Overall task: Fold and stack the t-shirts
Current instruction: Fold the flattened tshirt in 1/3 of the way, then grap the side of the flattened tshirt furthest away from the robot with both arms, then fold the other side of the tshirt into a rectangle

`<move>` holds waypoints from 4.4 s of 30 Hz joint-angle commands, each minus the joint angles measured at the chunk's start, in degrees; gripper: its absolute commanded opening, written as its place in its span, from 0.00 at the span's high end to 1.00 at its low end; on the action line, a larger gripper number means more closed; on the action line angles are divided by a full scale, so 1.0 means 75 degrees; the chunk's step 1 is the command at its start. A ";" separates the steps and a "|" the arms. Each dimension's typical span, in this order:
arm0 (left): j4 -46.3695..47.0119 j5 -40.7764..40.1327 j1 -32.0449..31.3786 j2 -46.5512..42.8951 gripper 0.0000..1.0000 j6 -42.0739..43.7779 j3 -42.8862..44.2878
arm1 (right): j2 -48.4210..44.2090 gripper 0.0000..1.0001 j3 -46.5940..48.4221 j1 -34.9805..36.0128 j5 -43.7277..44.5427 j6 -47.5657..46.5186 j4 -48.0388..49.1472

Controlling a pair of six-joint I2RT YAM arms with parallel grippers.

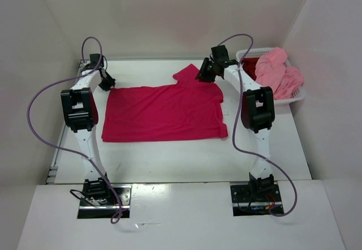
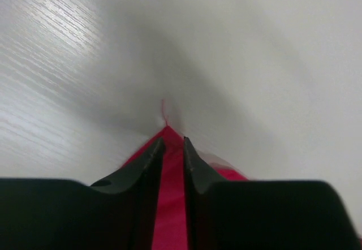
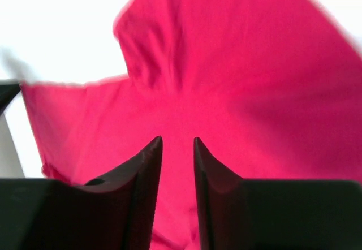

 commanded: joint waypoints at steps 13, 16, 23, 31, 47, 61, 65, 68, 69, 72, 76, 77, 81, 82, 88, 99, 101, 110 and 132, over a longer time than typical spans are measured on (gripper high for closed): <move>0.0125 -0.0564 0.0084 -0.0804 1.00 0.0281 -0.0710 | 0.4111 0.31 0.6650 0.0050 0.1768 -0.0382 -0.1238; 0.0196 -0.0565 0.0084 -0.1073 1.00 0.0281 -0.0887 | 0.4438 0.29 0.6732 0.0050 0.1699 -0.0488 -0.0840; 0.0196 -0.0483 0.0084 -0.1413 1.00 0.0210 -0.1027 | 0.5095 0.29 0.6954 0.0050 0.1290 0.0026 -0.0159; 0.0266 -0.0225 0.0084 -0.1659 1.00 0.0140 -0.1109 | 0.6220 0.35 0.8230 0.0050 0.0352 0.0907 0.0264; 0.0418 -0.0073 -0.0361 -0.1870 1.00 -0.0071 -0.1402 | 0.5717 0.29 0.8889 -0.0325 0.0843 0.0508 0.0181; 0.0489 0.0068 -0.0361 -0.1788 1.00 -0.0141 -0.1344 | 0.6384 0.39 0.8102 -0.0232 -0.0480 0.1046 0.0043; 0.0571 0.0138 -0.0361 -0.1870 1.00 -0.0141 -0.1425 | 0.6490 0.45 0.8208 -0.0161 -0.0575 0.1118 -0.0029; 0.0642 0.0208 -0.0361 -0.1871 1.00 -0.0141 -0.1495 | 0.6490 0.53 0.8208 -0.0161 -0.0657 0.1118 -0.0123; 0.0642 0.0209 -0.0361 -0.1871 1.00 -0.0141 -0.1496 | 0.6490 0.60 0.8208 -0.0161 -0.0749 0.1118 -0.0123; 0.0642 0.0209 -0.0361 -0.1871 1.00 -0.0141 -0.1496 | 0.6560 0.70 0.8290 -0.0161 -0.0821 0.1258 -0.0123; 0.0642 0.0209 -0.0291 -0.1941 1.00 -0.0141 -0.1566 | 0.6561 0.92 0.8990 -0.0232 -0.0891 0.1399 -0.0227; 0.0642 0.0209 -0.0291 -0.1941 1.00 -0.0141 -0.1566 | 0.6561 0.95 0.9156 -0.0232 -0.0961 0.1399 -0.0228; 0.0782 0.0313 -0.0220 -0.1941 1.00 -0.0212 -0.1637 | 0.6058 1.00 0.9426 -0.0302 -0.0891 0.1073 -0.1033; 0.0782 0.0384 -0.0220 -0.2023 1.00 -0.0212 -0.1718 | 0.5744 1.00 0.9427 -0.0371 -0.0891 0.0966 -0.1246; 0.0853 0.0712 -0.0150 -0.2176 1.00 -0.0282 -0.1788 | 0.4595 1.00 0.9427 -0.0453 -0.1043 0.0229 -0.3281; 0.0923 0.1169 0.0178 -0.2937 1.00 -0.0422 -0.2398 | 0.2580 1.00 0.8808 -0.0384 -0.0223 -0.0370 -0.5244; 0.0923 0.1251 0.0178 -0.3030 1.00 -0.0422 -0.2562 | 0.2343 1.00 0.8189 -0.0384 -0.0293 -0.0371 -0.5174; 0.1005 0.1637 0.0401 -0.3383 1.00 -0.0282 -0.3101 | 0.0471 1.00 0.3247 0.0190 0.0504 -0.0430 -0.3600; 0.1170 0.1943 0.0693 -0.5244 1.00 -0.0352 -0.4929 | -0.3469 1.00 -0.3227 -0.0079 0.0726 -0.0394 -0.0217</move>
